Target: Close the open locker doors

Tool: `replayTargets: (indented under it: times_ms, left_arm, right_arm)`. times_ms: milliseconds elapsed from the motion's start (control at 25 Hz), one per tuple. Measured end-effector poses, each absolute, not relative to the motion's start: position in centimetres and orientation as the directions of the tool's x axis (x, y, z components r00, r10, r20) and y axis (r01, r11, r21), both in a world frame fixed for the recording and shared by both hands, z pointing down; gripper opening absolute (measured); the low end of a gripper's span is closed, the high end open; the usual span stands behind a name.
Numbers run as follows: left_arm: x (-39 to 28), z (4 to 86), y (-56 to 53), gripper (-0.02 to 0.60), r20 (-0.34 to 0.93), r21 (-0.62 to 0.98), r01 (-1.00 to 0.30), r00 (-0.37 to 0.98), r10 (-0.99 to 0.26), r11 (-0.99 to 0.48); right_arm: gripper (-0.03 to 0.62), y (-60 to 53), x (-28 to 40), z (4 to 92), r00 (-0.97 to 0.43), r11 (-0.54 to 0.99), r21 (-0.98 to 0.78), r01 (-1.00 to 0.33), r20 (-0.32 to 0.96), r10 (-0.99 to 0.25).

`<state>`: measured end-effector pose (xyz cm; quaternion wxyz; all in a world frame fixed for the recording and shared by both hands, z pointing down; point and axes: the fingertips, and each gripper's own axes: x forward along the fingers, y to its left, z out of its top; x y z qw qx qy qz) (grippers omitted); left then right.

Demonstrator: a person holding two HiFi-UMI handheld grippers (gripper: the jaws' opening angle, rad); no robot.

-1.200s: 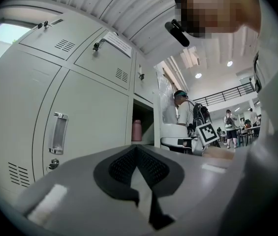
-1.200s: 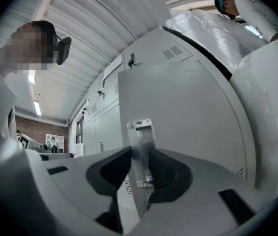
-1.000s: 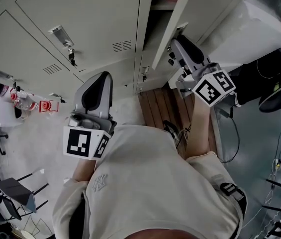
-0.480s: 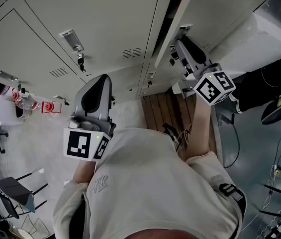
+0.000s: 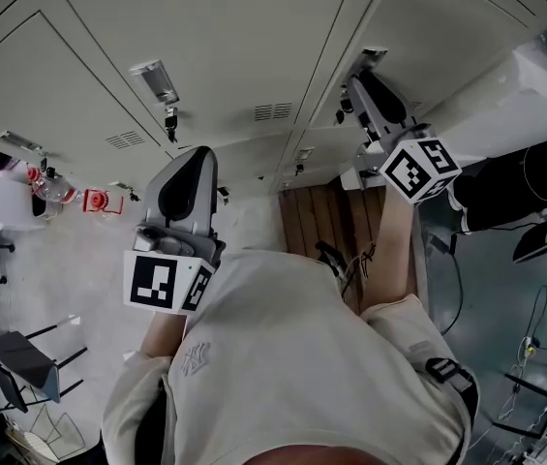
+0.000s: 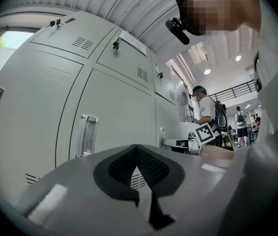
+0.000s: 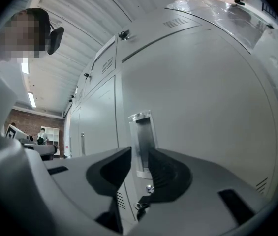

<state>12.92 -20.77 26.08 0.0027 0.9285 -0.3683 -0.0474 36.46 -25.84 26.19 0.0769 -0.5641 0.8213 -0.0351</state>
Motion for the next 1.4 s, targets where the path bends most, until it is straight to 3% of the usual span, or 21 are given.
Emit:
replayTargets:
  times_ms: [840, 1280, 1400]
  left_arm:
    - [12.3, 25.7, -20.5, 0.002, -0.085, 0.04, -0.695, 0.713, -0.696, -0.717]
    - [9.6, 27.1, -17.8, 0.002, -0.055, 0.068, -0.657, 0.749, -0.661, -0.75]
    - [8.4, 28.4, -16.4, 0.002, -0.022, 0.076, -0.646, 0.76, -0.649, -0.759]
  right_arm:
    - [0.077, -26.2, 36.6, 26.4, -0.331, 0.337, -0.133, -0.932, -0.062, -0.941]
    - [0.072, -20.1, 34.0, 23.6, -0.179, 0.181, -0.006, -0.983, -0.116, -0.977]
    - [0.032, -17.4, 32.1, 23.0, -0.16, 0.162, -0.004, -0.987, -0.154, -0.975]
